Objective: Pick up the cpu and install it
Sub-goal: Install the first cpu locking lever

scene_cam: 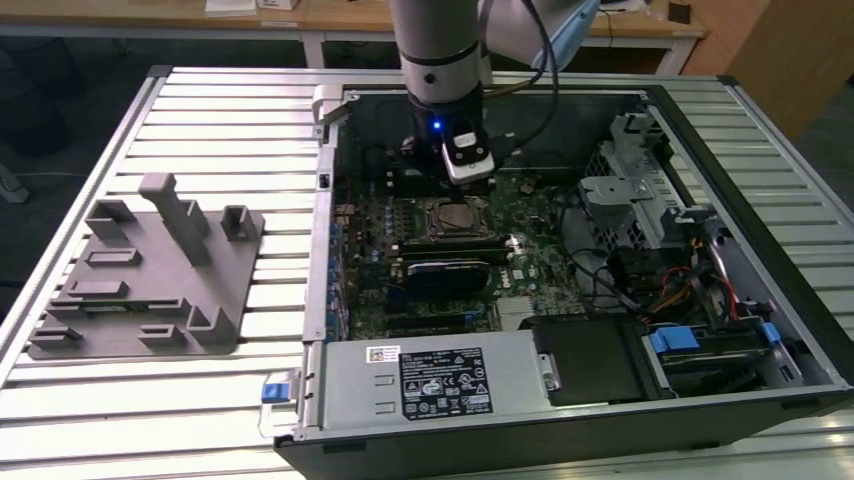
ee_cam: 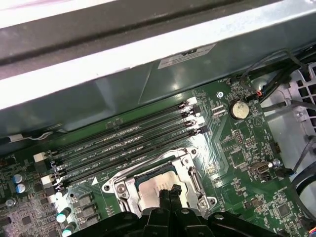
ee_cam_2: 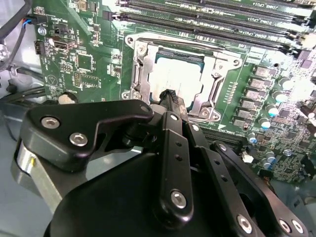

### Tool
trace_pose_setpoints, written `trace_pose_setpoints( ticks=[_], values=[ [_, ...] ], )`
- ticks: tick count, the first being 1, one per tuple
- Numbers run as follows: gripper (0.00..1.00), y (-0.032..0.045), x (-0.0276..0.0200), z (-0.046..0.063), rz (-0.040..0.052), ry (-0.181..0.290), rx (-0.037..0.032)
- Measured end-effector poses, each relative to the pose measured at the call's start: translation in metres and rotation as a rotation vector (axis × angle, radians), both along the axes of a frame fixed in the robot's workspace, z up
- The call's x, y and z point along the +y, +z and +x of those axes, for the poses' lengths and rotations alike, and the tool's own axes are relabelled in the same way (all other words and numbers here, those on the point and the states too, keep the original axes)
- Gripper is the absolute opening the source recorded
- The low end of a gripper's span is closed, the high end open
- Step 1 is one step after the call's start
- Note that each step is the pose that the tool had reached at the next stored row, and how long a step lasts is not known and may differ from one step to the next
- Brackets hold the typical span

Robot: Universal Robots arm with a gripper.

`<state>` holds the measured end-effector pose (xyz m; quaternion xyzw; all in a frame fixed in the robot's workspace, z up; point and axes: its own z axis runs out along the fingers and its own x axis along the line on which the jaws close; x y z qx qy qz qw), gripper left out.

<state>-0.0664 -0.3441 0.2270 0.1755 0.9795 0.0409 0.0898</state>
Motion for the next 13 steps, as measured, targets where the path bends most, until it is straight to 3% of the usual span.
trace_pose_setpoints(
  ticks=[2, 5, 7, 12, 13],
  values=[
    [0.11, 0.0000, 0.0000, 0.0002, -0.0039, 0.000, 0.0051],
    [0.11, -0.0003, 0.0000, 0.0009, -0.0119, 0.000, 0.0257],
    [0.11, -0.0005, 0.0000, 0.0017, -0.0162, 0.000, 0.0513],
    [0.11, -0.0010, 0.0000, 0.0041, -0.0178, 0.001, 0.1357],
    [0.11, -0.0011, 0.0000, 0.0042, -0.0179, 0.001, 0.1475]
  ],
)
